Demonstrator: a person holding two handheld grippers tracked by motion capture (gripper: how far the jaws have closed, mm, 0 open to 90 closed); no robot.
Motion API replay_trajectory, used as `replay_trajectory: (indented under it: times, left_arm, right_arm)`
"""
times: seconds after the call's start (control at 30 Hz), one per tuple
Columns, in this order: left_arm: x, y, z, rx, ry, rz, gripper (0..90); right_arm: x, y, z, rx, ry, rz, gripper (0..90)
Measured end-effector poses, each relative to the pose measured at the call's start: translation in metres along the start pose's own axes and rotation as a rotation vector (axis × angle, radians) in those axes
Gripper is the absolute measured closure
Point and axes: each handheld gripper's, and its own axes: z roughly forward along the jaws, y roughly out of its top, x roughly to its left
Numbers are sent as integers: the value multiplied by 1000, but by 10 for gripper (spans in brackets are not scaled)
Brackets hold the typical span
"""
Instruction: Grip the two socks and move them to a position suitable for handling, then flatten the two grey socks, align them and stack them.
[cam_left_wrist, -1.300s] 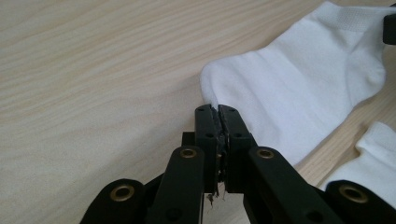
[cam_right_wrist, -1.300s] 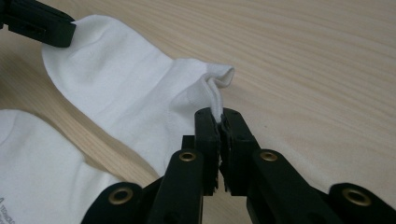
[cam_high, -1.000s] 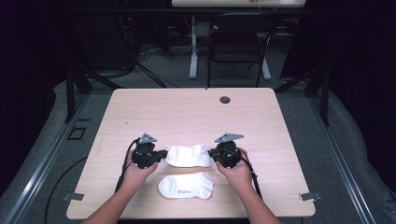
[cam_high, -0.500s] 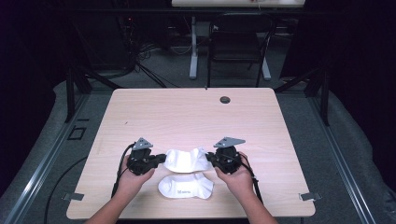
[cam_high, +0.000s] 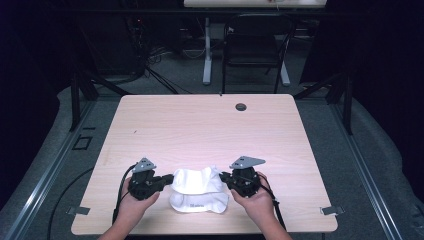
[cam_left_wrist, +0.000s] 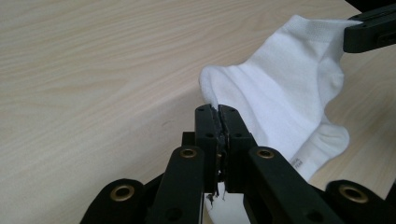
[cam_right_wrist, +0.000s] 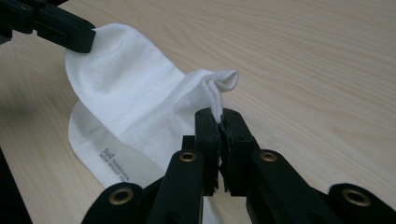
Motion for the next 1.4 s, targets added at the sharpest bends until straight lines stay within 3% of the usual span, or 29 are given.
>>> replay_trajectory:
  times: [0.4,0.63,1.3,1.4]
  left_arm:
    - [-15,-16,-6,20,-5,40,877]
    - [-19,-24,-6,31,-2,38,877]
    - [-22,-34,7,92,19,81,876]
    - [-21,-36,10,107,24,72,874]
  right_arm:
    - [6,-20,-9,12,12,6,863]
    - [11,-25,-11,28,15,-10,863]
    - [12,-35,-2,83,23,-13,862]
    - [10,-37,1,84,26,0,862]
